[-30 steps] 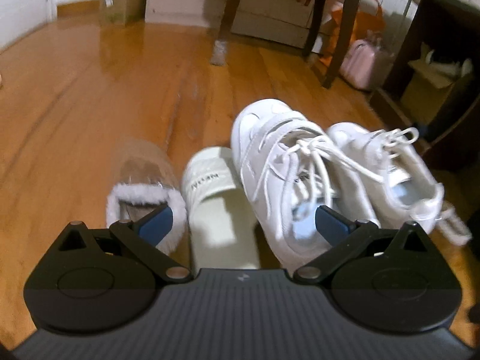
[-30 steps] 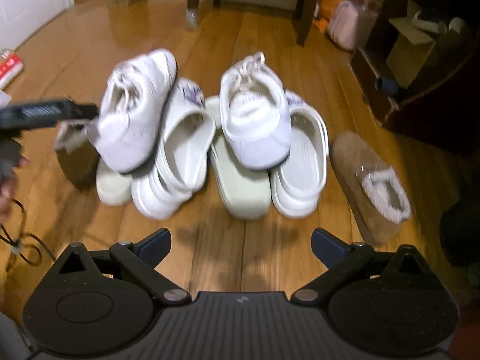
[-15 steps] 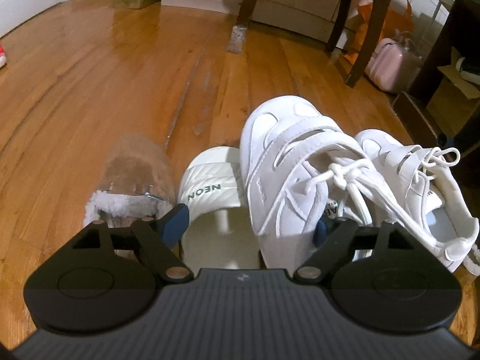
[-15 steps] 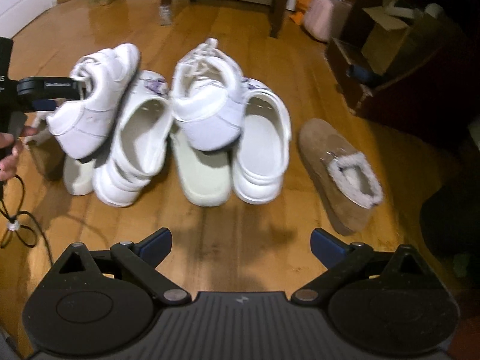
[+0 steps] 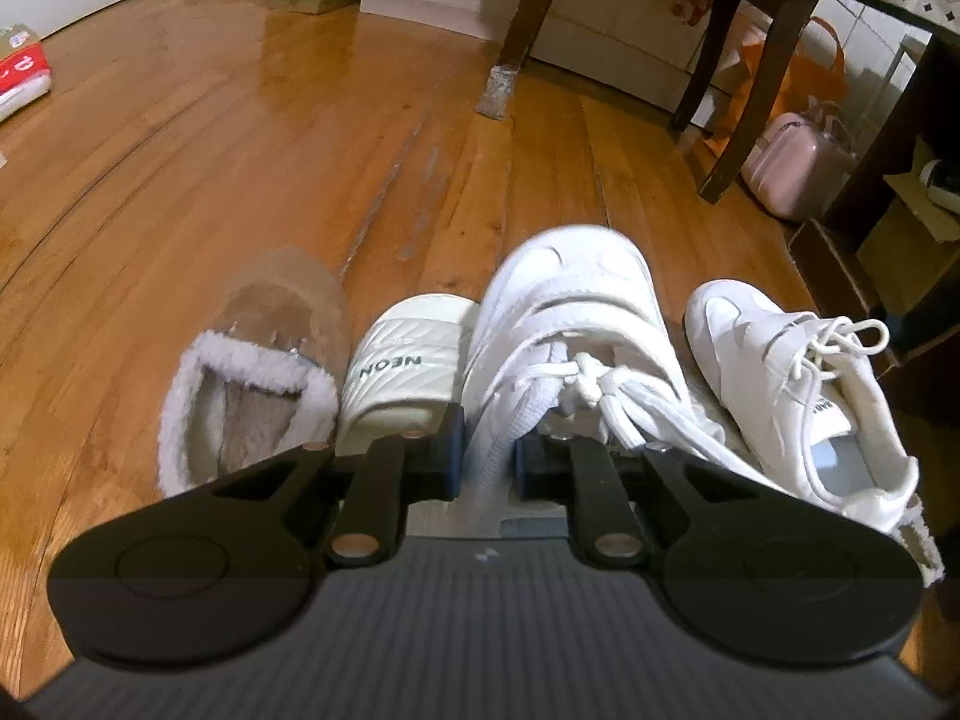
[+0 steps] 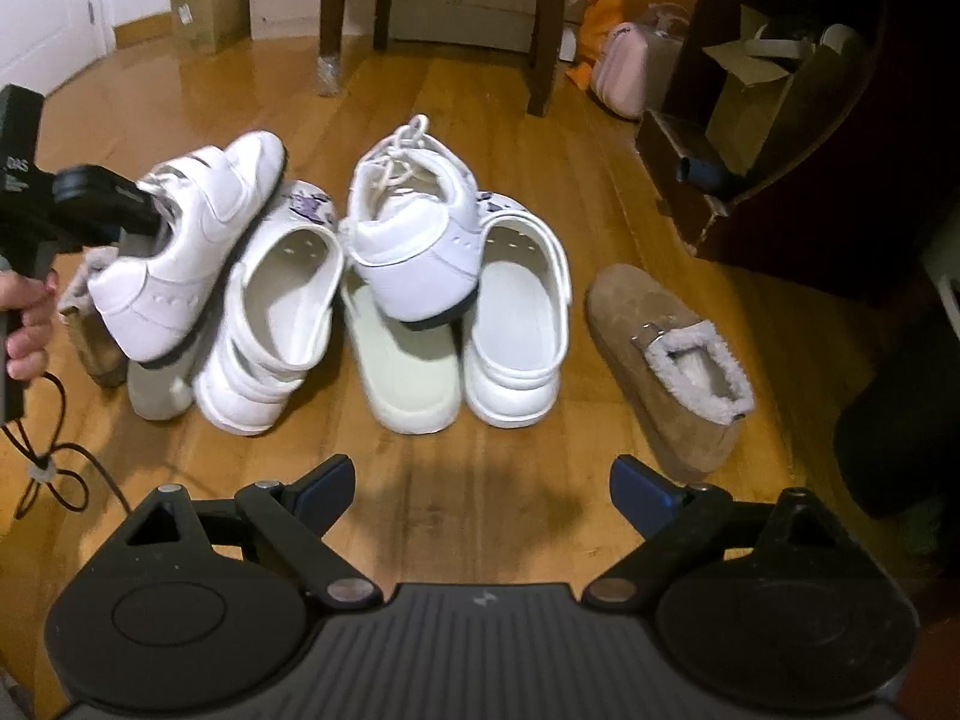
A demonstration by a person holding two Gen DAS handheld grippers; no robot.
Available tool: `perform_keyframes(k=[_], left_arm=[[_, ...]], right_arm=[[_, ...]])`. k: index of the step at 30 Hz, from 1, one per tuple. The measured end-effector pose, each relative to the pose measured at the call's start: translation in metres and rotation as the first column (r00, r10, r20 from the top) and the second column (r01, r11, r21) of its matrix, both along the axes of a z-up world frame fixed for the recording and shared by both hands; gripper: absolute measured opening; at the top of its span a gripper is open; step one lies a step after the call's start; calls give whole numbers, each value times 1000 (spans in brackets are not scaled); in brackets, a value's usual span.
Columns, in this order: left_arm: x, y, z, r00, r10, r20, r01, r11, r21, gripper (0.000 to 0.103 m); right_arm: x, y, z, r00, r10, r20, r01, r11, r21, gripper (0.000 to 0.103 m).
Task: Organize scattered shoes
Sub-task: 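Grasp the white velcro sneaker with the left tool and pull it out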
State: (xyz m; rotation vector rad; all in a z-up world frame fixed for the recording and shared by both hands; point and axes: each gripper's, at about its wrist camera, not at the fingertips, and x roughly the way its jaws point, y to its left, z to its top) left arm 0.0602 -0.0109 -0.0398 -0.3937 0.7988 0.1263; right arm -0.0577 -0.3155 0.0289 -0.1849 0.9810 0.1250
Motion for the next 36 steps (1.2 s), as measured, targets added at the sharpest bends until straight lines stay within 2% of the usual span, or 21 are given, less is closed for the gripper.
perform_keyframes(k=[7,13,19,26,31,34,36], left_arm=[[-55,0,12,999,-34,-5,33,997,-65,14],[-115,-5,17,998,-61,-7,60,989,-132,15],[-165,-37,5,994,-102,-40,94,980,-174,15],[-177,-91,-26,976,-199,-93,182,969,-166,15],[-174,-127,-62,944,-281,-172,246,949,-196,17],[-180,-143,-64,933,-318,-166,299,945,-134,18],[-182,-146,-64,916,-357,-182,337,933,-129,22]], right_arm=[[-19,-11,-11,998,-59,20,56,987,148,93],[-38,-26,-28,995,-92,-26,95,981,171,93],[-59,-50,-45,985,-135,-107,154,970,188,93],[-78,-74,-64,967,-187,-171,220,955,201,93],[-86,-80,-74,960,-193,-202,229,958,170,93],[-88,-78,-78,960,-184,-210,219,963,159,93],[-88,-75,-80,961,-176,-214,211,965,156,93]])
